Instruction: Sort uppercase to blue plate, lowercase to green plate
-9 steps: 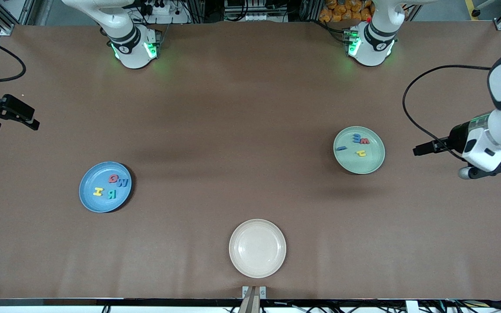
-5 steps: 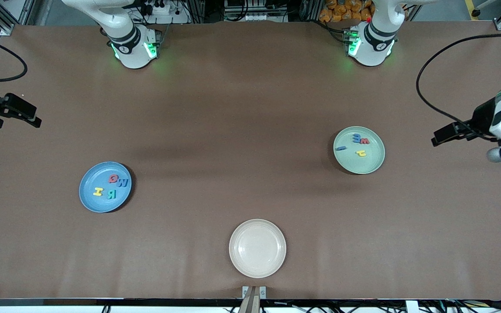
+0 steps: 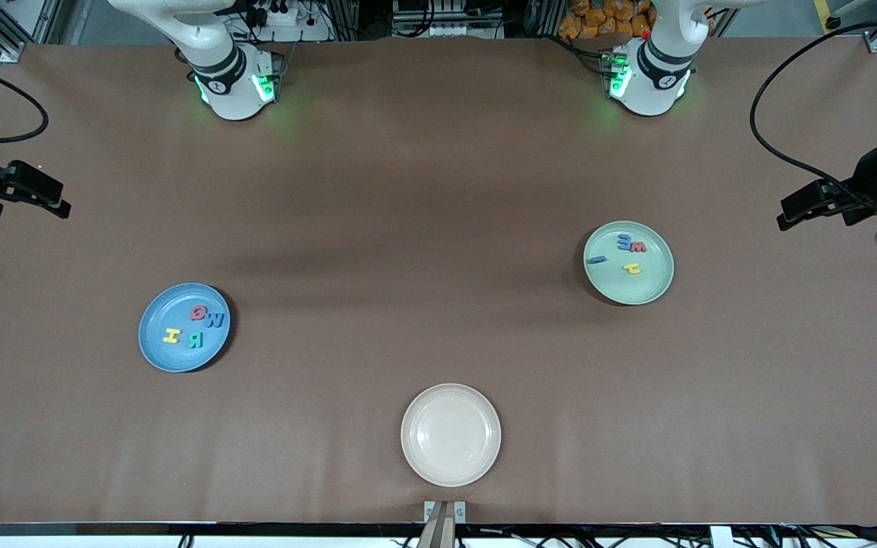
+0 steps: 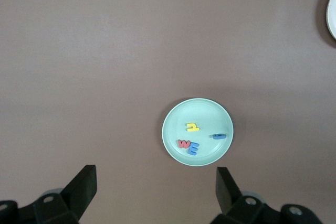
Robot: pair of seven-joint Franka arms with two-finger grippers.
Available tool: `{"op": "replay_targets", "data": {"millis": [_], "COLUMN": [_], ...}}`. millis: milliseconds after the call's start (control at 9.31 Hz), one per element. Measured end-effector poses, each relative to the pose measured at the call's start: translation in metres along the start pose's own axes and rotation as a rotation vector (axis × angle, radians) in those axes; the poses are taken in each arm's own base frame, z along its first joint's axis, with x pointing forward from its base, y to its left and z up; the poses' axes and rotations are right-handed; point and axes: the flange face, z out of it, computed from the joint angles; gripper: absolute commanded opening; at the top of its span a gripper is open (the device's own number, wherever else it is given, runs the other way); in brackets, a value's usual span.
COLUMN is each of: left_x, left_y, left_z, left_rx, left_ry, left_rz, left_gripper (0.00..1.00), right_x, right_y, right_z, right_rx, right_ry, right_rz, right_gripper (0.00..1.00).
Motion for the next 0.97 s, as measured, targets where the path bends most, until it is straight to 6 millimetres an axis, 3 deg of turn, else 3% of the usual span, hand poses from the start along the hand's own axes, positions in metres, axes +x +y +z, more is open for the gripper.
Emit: {"op": "replay_targets", "data": {"millis": [429, 966], "left_x": [-0.006, -0.007], "left_y": [0.019, 0.019], "left_z": [-0.023, -0.023], "left_rx": [-0.003, -0.003], "left_ry": [0.016, 0.010], "left_rz": [0.036, 0.036], "left_gripper": [1.00, 1.00], "right_x": [0.000, 0.000], "right_y": [0.000, 0.001], "right_z": [0.000, -0.005], "right_rx": [-0.001, -0.001], "right_ry": [0.001, 0.011], "right_rz": [0.001, 0.002], "right_gripper": [1.00, 1.00]}}
